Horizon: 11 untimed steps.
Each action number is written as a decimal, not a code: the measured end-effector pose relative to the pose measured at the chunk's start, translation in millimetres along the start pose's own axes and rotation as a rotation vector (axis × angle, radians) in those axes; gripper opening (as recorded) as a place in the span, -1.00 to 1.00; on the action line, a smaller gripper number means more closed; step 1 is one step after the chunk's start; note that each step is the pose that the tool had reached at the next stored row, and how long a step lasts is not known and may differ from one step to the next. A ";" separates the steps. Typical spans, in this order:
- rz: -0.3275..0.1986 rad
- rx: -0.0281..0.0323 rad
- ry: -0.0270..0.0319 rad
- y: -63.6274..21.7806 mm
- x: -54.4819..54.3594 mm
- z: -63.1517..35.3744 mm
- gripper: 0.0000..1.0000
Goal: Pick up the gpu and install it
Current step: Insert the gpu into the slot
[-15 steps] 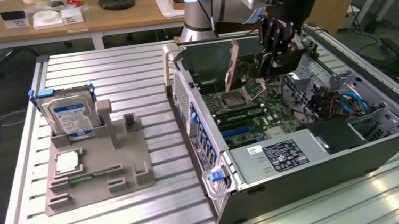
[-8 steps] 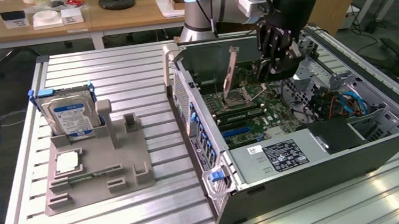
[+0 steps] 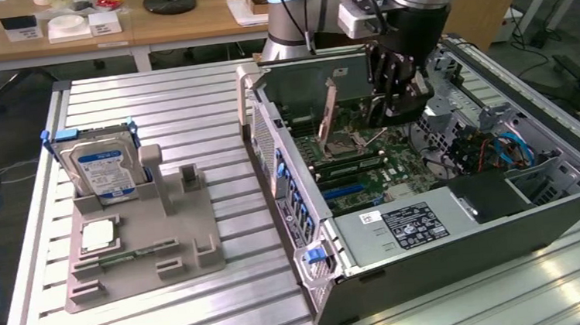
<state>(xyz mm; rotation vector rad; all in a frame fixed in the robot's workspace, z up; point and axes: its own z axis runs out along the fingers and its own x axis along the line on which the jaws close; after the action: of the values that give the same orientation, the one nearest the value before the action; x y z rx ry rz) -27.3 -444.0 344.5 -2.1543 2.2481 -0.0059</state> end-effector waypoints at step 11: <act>-0.002 0.0000 -0.0015 7.1 2.8 14.8 -0.44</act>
<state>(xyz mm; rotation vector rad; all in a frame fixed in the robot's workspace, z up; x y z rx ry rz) -34.2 -446.2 329.5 -2.1563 2.2447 -0.0043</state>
